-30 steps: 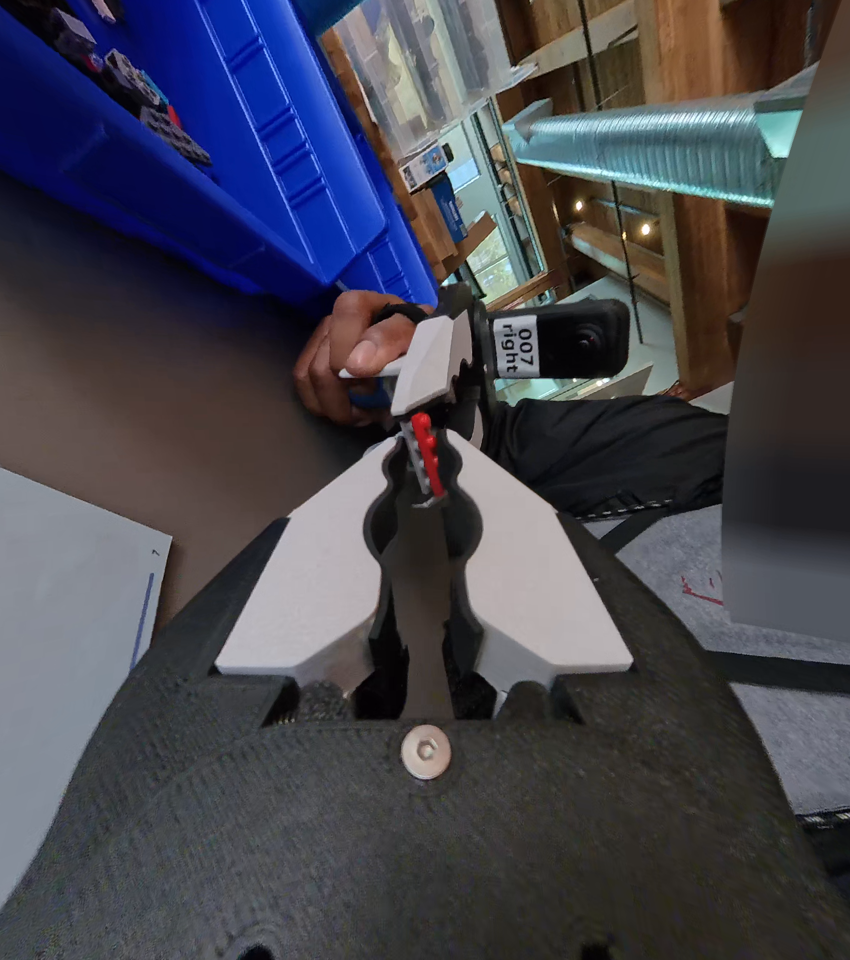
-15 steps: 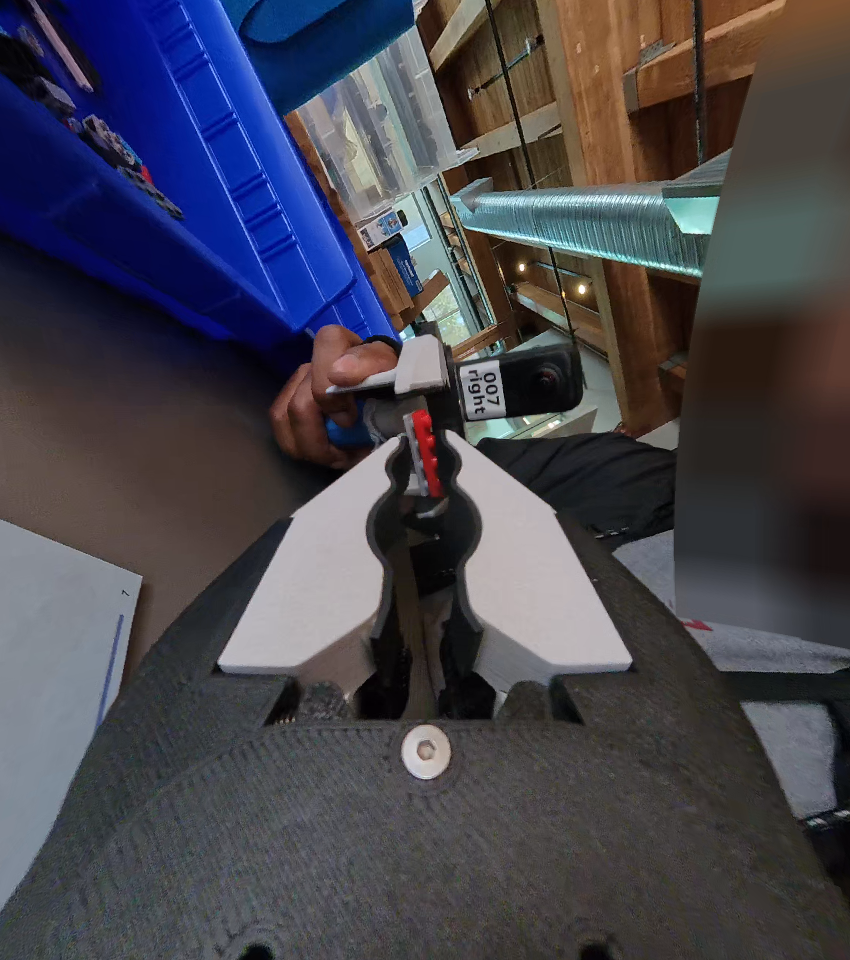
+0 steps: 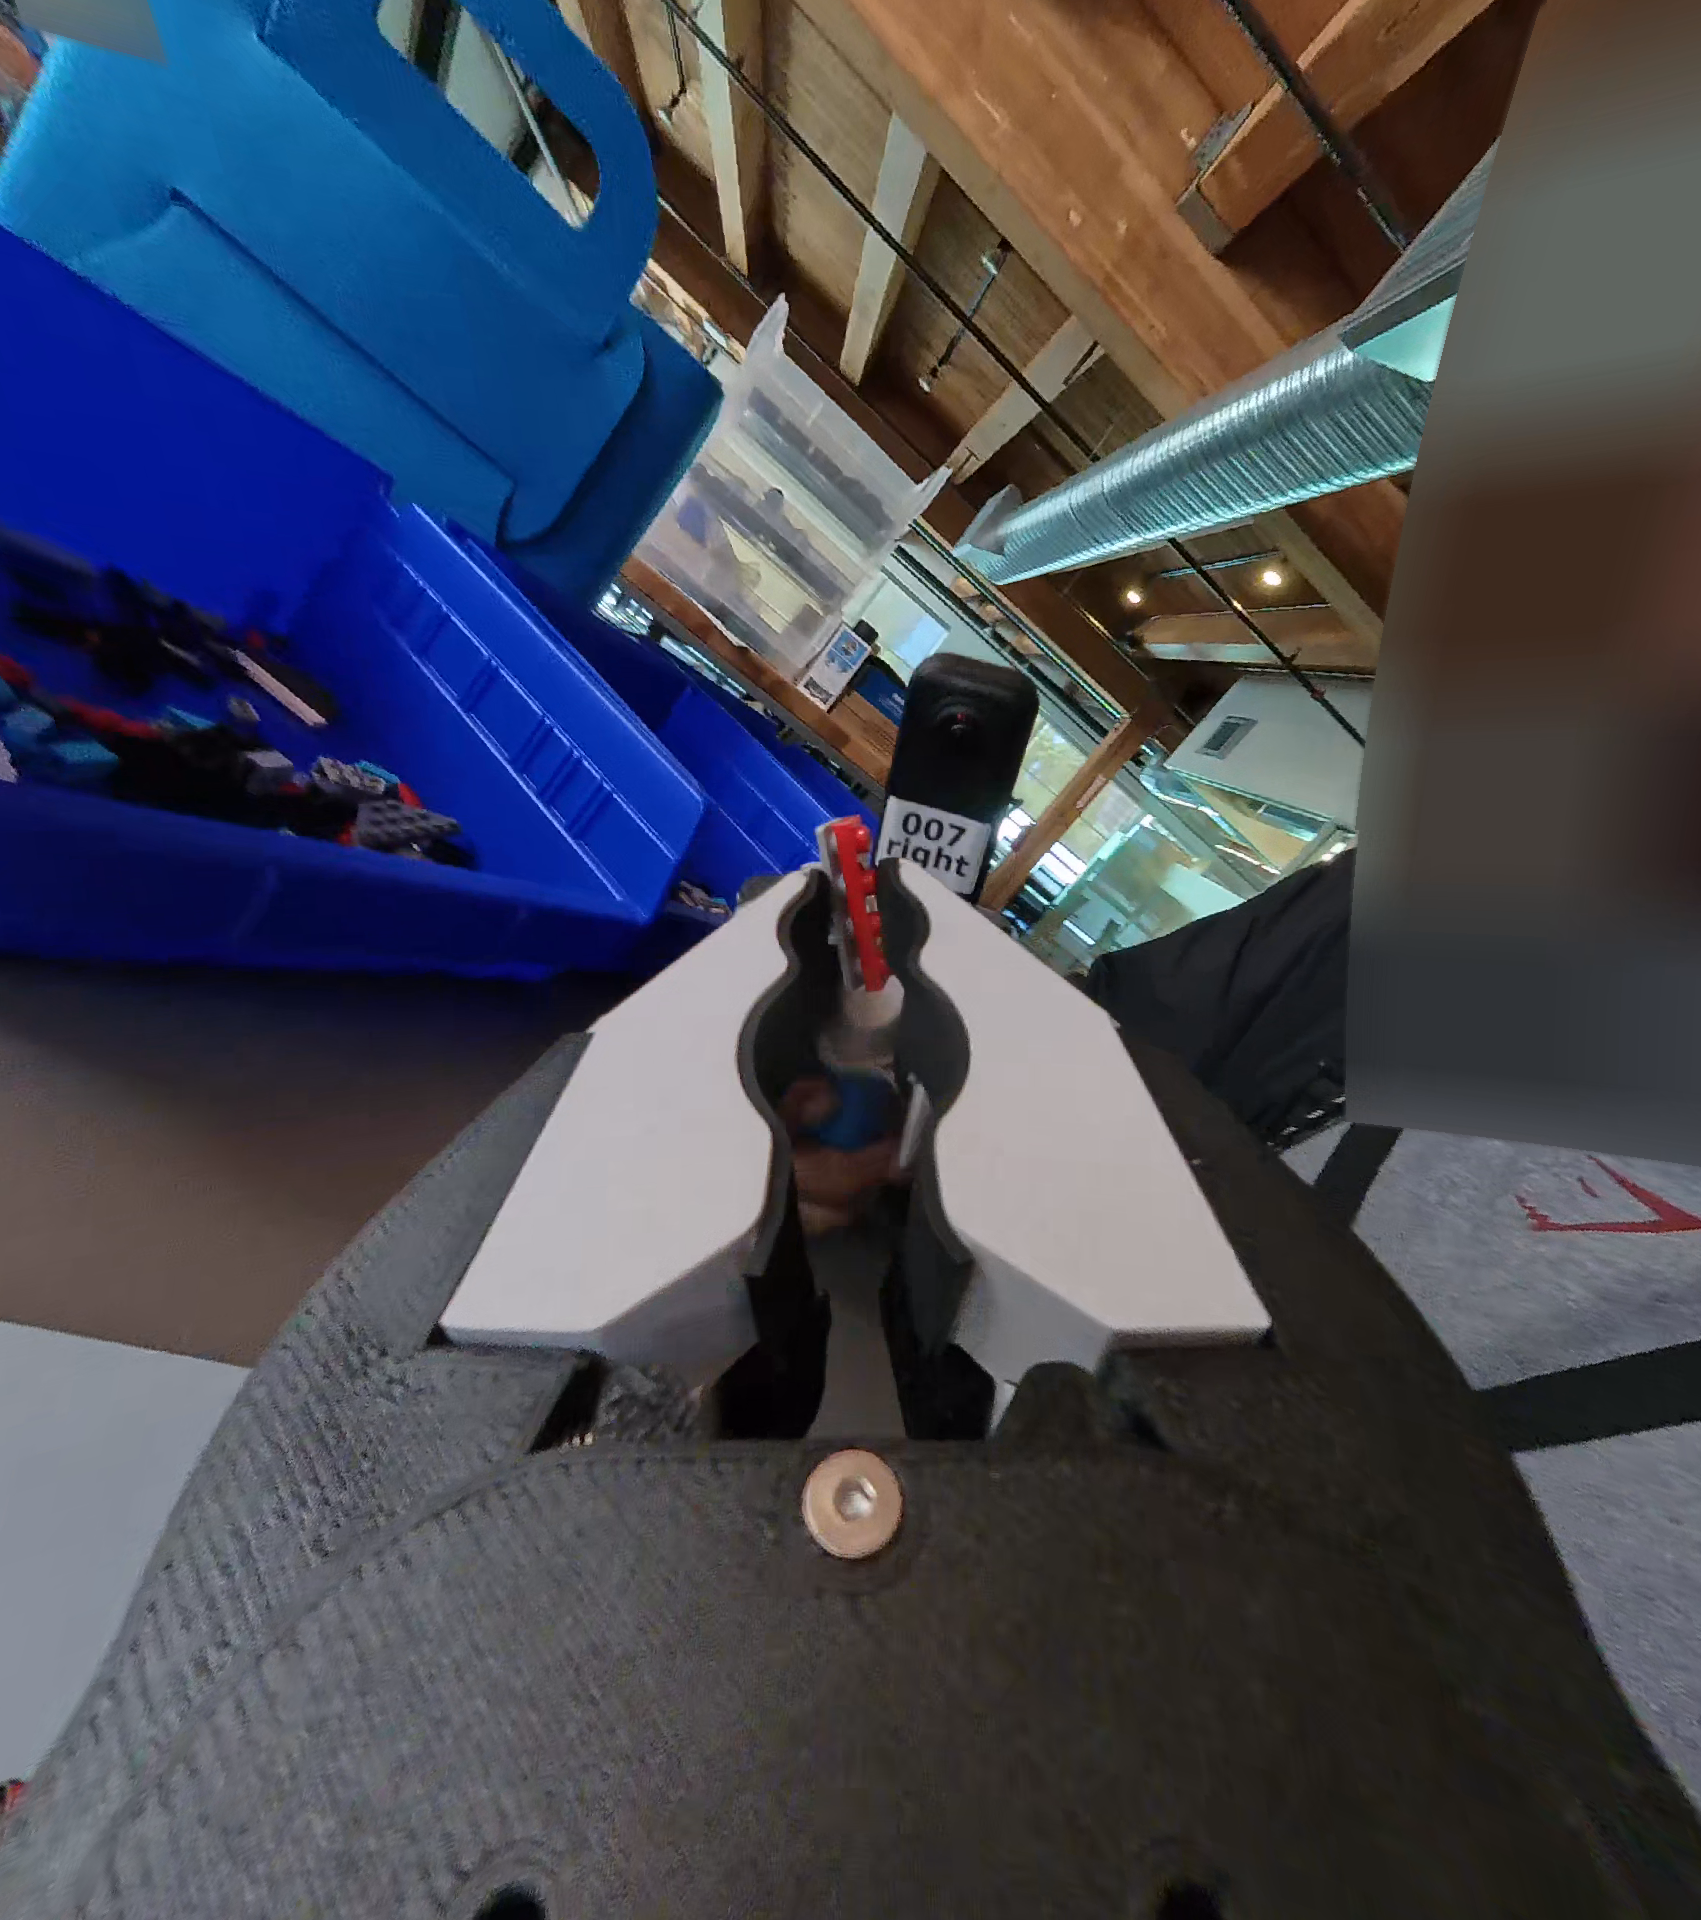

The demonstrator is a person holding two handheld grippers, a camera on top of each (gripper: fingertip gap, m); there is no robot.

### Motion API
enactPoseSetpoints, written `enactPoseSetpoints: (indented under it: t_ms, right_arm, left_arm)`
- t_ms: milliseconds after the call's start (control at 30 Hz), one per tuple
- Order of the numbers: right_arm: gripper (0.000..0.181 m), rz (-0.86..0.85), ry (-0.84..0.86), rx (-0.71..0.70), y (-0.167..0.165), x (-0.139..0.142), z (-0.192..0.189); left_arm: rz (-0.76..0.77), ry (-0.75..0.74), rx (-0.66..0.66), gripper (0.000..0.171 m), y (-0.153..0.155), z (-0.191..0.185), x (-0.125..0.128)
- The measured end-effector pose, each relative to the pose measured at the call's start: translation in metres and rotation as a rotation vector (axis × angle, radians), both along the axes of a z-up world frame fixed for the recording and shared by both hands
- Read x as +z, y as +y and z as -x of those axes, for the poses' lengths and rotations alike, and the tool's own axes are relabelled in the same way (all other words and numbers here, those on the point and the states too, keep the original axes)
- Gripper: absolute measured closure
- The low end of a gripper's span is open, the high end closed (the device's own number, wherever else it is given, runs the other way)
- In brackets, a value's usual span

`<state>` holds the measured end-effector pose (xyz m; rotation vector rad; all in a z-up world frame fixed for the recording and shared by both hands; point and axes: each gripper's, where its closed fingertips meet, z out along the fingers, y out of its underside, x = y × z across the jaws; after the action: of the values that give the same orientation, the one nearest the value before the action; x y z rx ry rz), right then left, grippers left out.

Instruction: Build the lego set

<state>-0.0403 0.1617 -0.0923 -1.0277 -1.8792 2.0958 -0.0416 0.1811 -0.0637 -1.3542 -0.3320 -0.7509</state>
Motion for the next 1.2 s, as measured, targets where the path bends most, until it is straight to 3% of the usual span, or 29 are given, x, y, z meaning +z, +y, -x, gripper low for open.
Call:
enactPoseSetpoints:
  t_ms: [467,667,1200]
  right_arm:
    - [0.171,0.113,0.017,-0.097,0.006,0.018,0.001]
    - [0.172,0.091,0.069,-0.099,0.006,0.019,-0.001]
    - [0.172,0.168,0.121,0.167,0.003,0.028,-0.019]
  left_arm:
    - [-0.039,0.094,0.062,0.163,0.01,-0.007,0.004]
    - [-0.046,0.127,0.057,0.163,0.01,-0.009,0.005]
    - [-0.061,0.177,-0.036,0.159,-0.001,-0.021,0.017]
